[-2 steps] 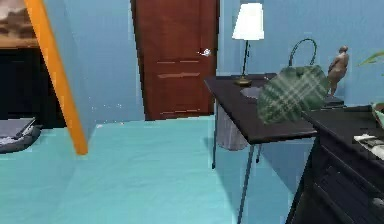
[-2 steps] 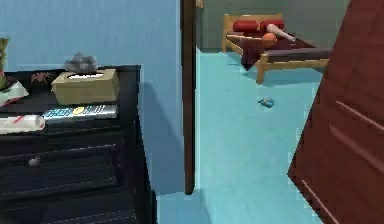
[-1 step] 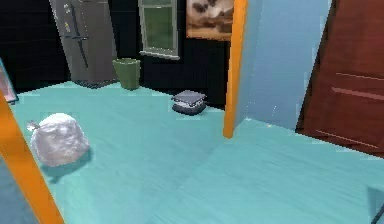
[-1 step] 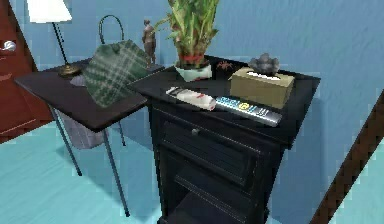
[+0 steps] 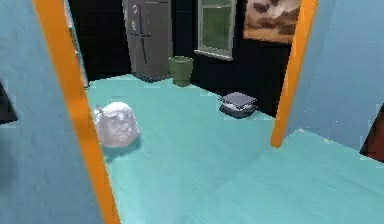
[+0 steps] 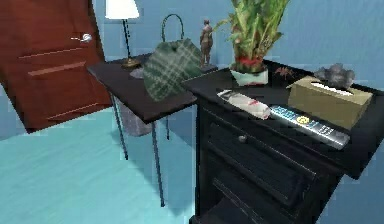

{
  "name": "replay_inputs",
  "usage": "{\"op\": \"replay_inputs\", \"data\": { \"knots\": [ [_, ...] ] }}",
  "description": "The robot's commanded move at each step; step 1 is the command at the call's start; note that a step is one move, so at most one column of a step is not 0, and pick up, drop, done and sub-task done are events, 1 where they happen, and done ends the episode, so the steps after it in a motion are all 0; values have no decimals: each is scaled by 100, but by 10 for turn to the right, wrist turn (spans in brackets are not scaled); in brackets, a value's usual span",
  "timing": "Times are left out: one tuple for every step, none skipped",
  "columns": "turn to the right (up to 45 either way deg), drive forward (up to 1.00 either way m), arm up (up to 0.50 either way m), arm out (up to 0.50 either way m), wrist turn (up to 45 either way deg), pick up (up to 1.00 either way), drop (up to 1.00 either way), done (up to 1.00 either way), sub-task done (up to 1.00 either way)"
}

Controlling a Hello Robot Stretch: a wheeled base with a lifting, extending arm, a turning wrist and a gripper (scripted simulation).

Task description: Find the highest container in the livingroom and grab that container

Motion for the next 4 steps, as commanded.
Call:
{"op": "replay_inputs", "data": {
  "knots": [
    [450,0,0,0,0,0,0,0,0],
    [120,0,0,0,0,0,0,0,0],
    [0,60,0,0,0,0,0,0,0],
    [-270,0,0,0,0,0,0,0,0]
  ]
}}
